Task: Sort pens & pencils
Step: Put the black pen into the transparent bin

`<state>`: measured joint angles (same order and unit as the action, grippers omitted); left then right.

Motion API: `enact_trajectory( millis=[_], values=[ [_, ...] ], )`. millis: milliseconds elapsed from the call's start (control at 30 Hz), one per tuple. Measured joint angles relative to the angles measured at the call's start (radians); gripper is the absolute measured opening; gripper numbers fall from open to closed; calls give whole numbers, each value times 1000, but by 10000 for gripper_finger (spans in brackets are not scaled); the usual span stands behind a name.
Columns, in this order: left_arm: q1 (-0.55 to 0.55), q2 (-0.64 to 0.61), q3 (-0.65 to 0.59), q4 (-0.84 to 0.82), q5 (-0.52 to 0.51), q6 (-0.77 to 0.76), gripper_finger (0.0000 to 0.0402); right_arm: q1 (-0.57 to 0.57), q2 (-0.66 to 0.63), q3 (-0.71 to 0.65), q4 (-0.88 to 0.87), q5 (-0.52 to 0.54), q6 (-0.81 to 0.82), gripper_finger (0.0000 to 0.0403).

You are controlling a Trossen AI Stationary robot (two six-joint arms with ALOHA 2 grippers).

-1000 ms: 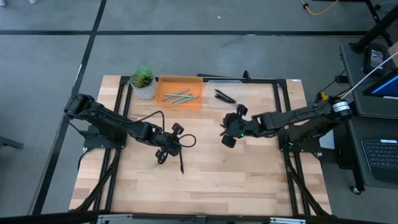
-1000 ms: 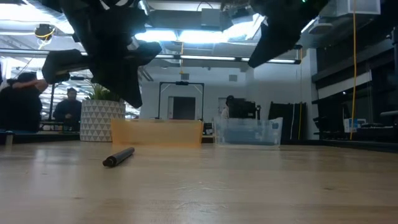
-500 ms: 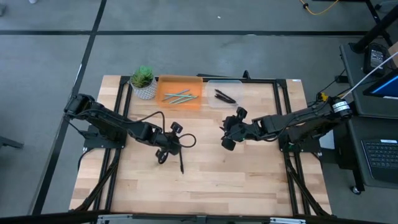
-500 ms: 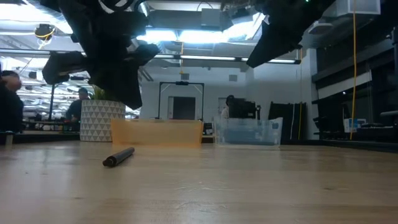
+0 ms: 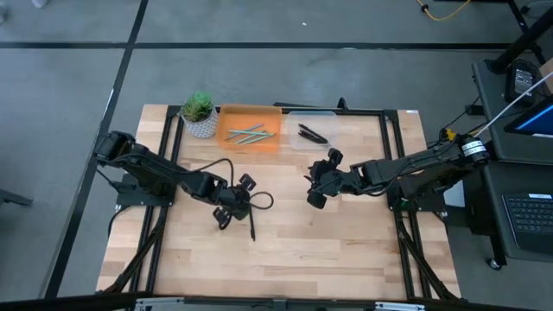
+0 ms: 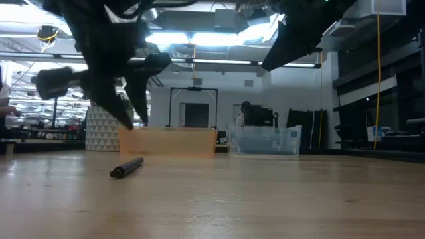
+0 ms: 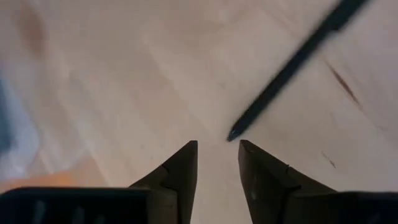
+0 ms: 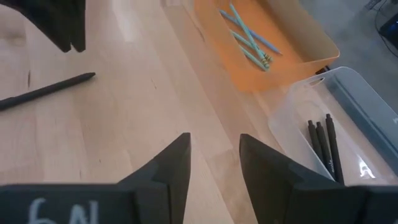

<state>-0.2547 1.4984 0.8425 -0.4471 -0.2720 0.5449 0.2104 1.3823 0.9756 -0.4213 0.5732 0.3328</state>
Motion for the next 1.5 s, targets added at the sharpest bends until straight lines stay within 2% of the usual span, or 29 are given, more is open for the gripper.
enact_trajectory(
  millis=[100, 433, 567, 733, 1000, 1300, 1500],
  values=[
    [-15, 36, 0, -1, 1, 92, 110, 0, 0, 0, 4, -18, 0, 139],
    [-17, 97, 1, 24, 0, 195, 111, 0, 0, 0, 12, -44, 1, 139],
    [-17, 96, 15, 25, 3, 205, 111, 0, 0, 0, 12, -44, 2, 139],
    [-17, 96, 22, 24, 54, 229, 111, 0, 0, 0, 11, -46, 1, 139],
    [-17, 99, 22, 31, 56, 252, 111, 0, 0, 0, 11, -54, 0, 139],
    [-17, 192, 70, 19, 42, 280, 104, 0, 0, 0, 8, -55, 1, 139],
    [-17, 221, 107, 6, 45, 309, 102, 3, 0, 0, 9, -104, 1, 139]
  ],
)
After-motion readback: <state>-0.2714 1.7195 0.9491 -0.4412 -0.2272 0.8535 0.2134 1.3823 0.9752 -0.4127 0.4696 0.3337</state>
